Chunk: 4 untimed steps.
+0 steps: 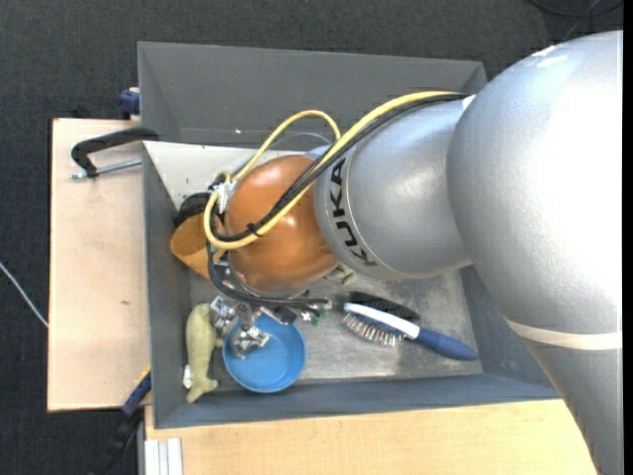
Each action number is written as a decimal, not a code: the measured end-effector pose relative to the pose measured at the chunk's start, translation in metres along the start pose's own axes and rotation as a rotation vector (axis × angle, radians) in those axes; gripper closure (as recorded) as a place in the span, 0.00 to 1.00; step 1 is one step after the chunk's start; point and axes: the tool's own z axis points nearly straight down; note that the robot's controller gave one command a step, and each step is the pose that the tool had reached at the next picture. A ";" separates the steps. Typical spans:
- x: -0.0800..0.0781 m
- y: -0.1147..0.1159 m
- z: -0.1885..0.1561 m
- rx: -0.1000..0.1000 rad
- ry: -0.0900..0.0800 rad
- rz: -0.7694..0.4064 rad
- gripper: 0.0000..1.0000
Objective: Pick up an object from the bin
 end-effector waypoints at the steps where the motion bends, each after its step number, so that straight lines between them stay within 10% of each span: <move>1: -0.003 -0.003 -0.008 -0.002 -0.002 0.002 1.00; 4: -0.012 -0.005 -0.093 -0.005 -0.001 0.007 1.00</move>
Offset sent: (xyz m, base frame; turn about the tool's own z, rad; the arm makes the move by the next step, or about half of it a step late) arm 0.0002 0.0000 0.0054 0.0000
